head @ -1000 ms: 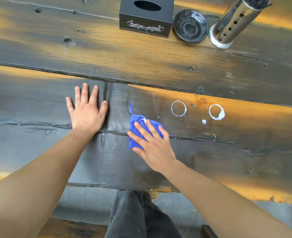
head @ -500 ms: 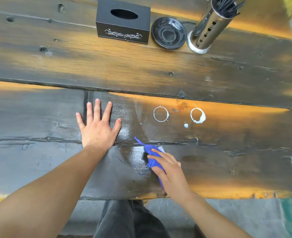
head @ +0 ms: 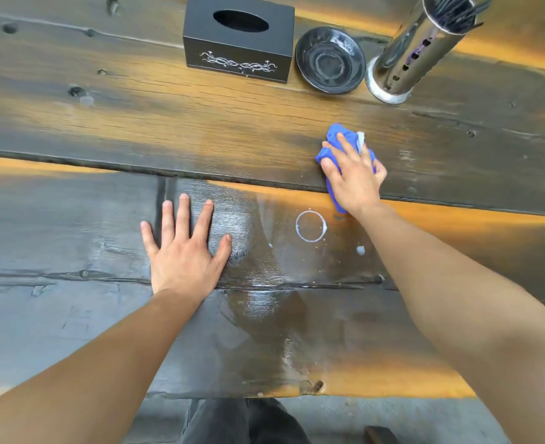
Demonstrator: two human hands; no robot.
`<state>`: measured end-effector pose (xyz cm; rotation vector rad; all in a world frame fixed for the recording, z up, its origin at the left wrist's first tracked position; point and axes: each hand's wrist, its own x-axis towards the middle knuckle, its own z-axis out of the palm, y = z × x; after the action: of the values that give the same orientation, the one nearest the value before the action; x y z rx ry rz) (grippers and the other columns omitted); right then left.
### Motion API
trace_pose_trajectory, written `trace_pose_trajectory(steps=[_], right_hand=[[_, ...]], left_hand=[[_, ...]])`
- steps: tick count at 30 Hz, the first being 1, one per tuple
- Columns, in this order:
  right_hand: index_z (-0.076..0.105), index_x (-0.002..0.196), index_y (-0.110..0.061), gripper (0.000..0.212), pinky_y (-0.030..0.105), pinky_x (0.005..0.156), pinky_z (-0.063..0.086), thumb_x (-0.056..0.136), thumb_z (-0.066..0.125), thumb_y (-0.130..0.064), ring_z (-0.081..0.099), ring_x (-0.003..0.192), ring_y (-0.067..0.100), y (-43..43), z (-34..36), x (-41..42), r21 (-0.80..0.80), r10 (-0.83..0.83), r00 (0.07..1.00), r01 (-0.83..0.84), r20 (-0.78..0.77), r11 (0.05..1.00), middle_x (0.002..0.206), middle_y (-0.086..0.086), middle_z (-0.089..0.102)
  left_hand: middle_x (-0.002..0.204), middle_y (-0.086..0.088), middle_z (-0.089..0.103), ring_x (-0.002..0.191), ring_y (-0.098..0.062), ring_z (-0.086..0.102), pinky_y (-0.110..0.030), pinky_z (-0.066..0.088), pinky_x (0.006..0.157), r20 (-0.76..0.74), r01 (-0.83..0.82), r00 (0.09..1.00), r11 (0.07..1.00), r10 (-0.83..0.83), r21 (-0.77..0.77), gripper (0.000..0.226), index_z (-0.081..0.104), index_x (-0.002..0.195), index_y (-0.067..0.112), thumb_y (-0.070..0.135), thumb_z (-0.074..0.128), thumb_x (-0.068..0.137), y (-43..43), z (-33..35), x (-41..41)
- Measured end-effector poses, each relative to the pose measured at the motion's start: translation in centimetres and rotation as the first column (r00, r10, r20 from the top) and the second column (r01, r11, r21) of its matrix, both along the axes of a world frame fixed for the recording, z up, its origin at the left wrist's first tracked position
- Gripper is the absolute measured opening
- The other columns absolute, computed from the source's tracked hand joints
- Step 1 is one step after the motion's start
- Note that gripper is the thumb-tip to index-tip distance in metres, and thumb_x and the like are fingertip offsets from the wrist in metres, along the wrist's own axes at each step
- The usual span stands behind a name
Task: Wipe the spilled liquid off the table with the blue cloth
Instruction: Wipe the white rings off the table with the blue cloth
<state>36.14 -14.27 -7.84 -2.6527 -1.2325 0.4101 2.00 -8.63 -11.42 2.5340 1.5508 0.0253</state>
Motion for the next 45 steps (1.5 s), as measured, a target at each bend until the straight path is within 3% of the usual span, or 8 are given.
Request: trace_pose_trajectory(steps=[6,19,30,35,37,39,42,45], right_hand=[[0.04,0.151,-0.054,0.052,0.063,0.121,0.003,0.103,0.021,-0.063,0.002,0.162,0.017,0.3,-0.9,-2.6,-0.005,0.079,0.996,-0.079,-0.027,0.997,0.17,-0.022,0.021],[0.041,0.154,-0.05,0.054,0.061,0.119,0.02,0.104,0.024,-0.061,0.012,0.161,0.021,-8.2,0.3,-14.9,-0.083,0.497,0.867,-0.494,0.026,0.866,0.17,-0.017,0.024],[0.06,0.141,-0.044,0.045,0.046,0.112,0.026,0.102,0.039,-0.054,0.034,0.155,0.014,-17.1,0.7,-21.4,0.015,0.526,0.849,-0.526,-0.04,0.85,0.162,-0.018,0.042],[0.068,0.133,-0.036,0.033,0.043,0.117,0.024,0.105,0.052,-0.042,0.03,0.153,0.002,-20.1,1.7,-21.7,0.142,0.36,0.836,-0.332,-0.414,0.933,0.155,-0.021,0.049],[0.071,0.13,-0.029,0.028,0.041,0.121,0.028,0.106,0.057,-0.027,0.042,0.148,0.005,-21.4,2.6,-21.4,0.229,0.24,0.763,-0.124,-0.6,0.966,0.149,-0.019,0.058],[0.073,0.122,-0.032,0.027,0.026,0.114,0.039,0.105,0.056,-0.02,0.056,0.134,-0.001,-22.9,4.1,-20.1,0.285,0.099,0.672,0.173,-0.734,0.943,0.135,-0.024,0.067],[0.072,0.109,-0.041,0.025,0.007,0.084,0.045,0.104,0.052,-0.028,0.064,0.093,-0.013,-24.9,5.9,-15.6,0.276,-0.159,0.665,0.499,-0.73,0.821,0.099,-0.032,0.073],[0.068,0.095,-0.035,0.024,0.009,0.067,0.041,0.107,0.049,-0.031,0.051,0.069,-0.007,-25.7,5.5,-8.6,0.331,-0.381,0.734,0.622,-0.562,0.71,0.073,-0.027,0.061]], left_hand=[[0.17,0.001,0.012,0.158,-0.026,0.004,-0.063,0.004,0.122,-0.001,-0.002,1.0,1.0,0.002,-0.005,0.071,0.019,0.16,0.041,0.071,0.027,0.096,-0.1,0.5,0.2],[0.17,0.003,0.013,0.158,-0.023,0.005,-0.061,0.002,0.123,0.003,-0.023,1.0,1.0,0.023,-0.016,0.073,0.019,0.159,0.042,0.074,0.027,0.093,-0.2,0.7,0.3],[0.171,0.003,0.011,0.158,-0.022,0.002,-0.06,-0.001,0.122,-0.018,-0.032,0.999,0.998,0.031,-0.059,0.073,0.014,0.159,0.044,0.075,0.023,0.093,-0.2,1.2,0.4],[0.171,0.0,0.012,0.158,-0.025,0.005,-0.064,0.001,0.122,0.069,0.015,0.998,0.997,-0.01,-0.076,0.065,0.024,0.158,0.041,0.063,0.029,0.097,-1.7,2.3,1.9],[0.171,0.002,0.01,0.158,-0.024,0.003,-0.063,0.001,0.121,0.088,0.005,0.996,0.993,0.006,-0.12,0.067,0.02,0.159,0.04,0.066,0.026,0.097,-3.2,2.5,3.4],[0.171,0.001,0.008,0.159,-0.024,-0.001,-0.063,-0.001,0.121,0.034,-0.008,0.999,0.992,0.012,-0.123,0.07,0.016,0.16,0.04,0.07,0.02,0.097,-4.1,2.2,4.3],[0.171,0.0,0.009,0.158,-0.025,-0.002,-0.063,-0.001,0.121,-0.004,-0.014,1.0,0.997,0.014,-0.08,0.073,0.015,0.161,0.039,0.074,0.018,0.096,-4.2,1.6,4.3],[0.171,-0.001,0.01,0.158,-0.025,0.0,-0.063,0.0,0.121,-0.002,-0.015,1.0,0.998,0.015,-0.063,0.074,0.015,0.161,0.038,0.074,0.019,0.096,-4.1,1.2,4.2]])
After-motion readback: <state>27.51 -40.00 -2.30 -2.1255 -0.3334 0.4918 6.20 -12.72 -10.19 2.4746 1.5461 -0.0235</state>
